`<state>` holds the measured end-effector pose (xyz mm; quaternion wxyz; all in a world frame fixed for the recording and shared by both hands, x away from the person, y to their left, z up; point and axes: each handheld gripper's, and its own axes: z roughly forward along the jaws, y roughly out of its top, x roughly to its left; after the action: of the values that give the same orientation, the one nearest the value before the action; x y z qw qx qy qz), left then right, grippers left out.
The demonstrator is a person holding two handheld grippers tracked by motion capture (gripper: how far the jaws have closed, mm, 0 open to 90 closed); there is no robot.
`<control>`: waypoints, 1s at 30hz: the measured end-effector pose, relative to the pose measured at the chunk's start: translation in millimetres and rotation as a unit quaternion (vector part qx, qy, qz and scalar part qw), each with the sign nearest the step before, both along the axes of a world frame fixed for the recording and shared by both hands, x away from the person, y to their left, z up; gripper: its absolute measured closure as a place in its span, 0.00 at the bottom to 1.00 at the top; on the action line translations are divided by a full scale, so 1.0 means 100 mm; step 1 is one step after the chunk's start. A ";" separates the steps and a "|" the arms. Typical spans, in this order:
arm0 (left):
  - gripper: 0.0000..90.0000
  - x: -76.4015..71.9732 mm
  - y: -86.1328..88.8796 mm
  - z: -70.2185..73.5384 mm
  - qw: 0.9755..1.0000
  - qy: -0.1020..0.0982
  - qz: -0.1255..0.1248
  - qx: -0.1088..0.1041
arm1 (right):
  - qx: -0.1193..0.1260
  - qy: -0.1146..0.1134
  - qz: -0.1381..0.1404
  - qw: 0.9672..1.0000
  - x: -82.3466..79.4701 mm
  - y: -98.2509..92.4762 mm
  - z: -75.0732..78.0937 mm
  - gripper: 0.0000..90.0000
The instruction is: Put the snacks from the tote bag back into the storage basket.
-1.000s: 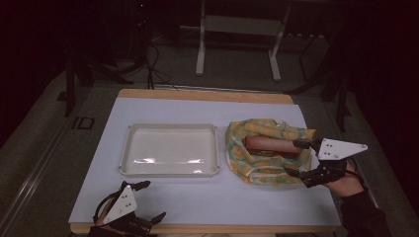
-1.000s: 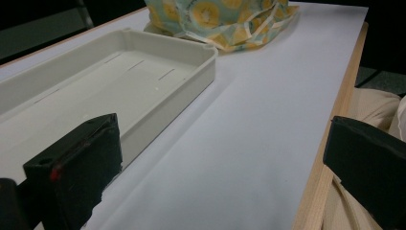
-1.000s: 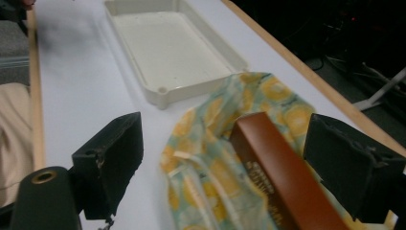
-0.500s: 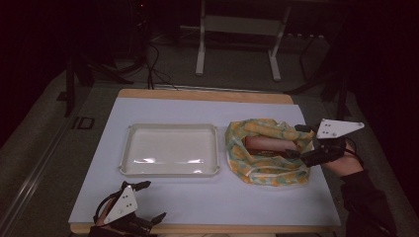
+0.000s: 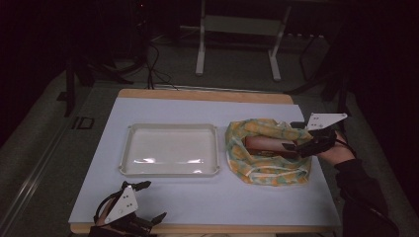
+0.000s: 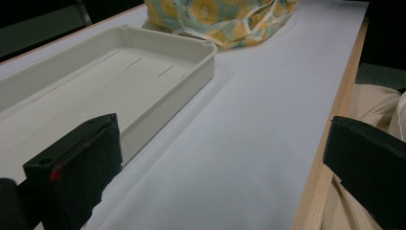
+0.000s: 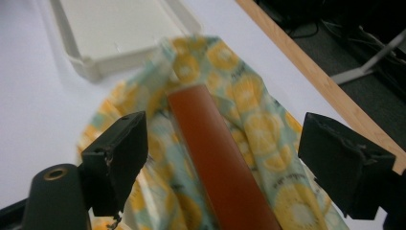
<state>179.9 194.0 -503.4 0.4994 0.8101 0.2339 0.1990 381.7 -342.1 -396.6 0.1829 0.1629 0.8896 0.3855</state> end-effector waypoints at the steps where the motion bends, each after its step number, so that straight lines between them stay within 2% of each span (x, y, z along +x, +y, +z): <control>1: 0.00 0.00 0.00 0.00 1.000 0.000 -0.001 0.000 | -0.003 0.002 -0.001 1.000 0.02 0.00 -0.03 0.21; 7: 0.00 0.00 0.00 0.00 1.000 0.001 -0.001 -0.001 | -0.006 0.021 -0.008 1.000 0.12 -0.04 -0.18 0.22; 8: 0.00 0.00 0.00 0.00 1.000 0.000 0.000 -0.001 | -0.010 0.022 -0.009 1.000 0.13 -0.05 -0.22 0.23; 9: 0.00 0.00 0.01 0.00 1.000 0.000 0.001 -0.002 | -0.027 0.025 -0.013 0.999 0.17 -0.06 -0.28 0.24; 19: 0.00 0.00 0.01 0.00 1.000 0.000 0.007 -0.008 | -0.063 0.047 -0.023 0.997 0.29 -0.13 -0.54 0.24; 23: 0.00 0.01 0.02 0.00 1.000 0.001 0.008 -0.009 | -0.076 0.052 -0.022 0.996 0.31 -0.13 -0.58 0.24; 25: 0.00 0.01 0.02 -0.01 1.000 0.004 0.007 -0.007 | -0.086 0.062 -0.021 0.994 0.33 -0.14 -0.62 0.23; 30: 0.00 0.01 0.00 -0.02 1.000 0.005 0.002 -0.005 | -0.112 0.069 -0.016 0.991 0.36 -0.11 -0.66 0.23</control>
<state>181.1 194.5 -504.9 0.5015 0.8084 0.2387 0.1947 417.7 -353.2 -463.1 0.1439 0.1819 0.9349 0.2685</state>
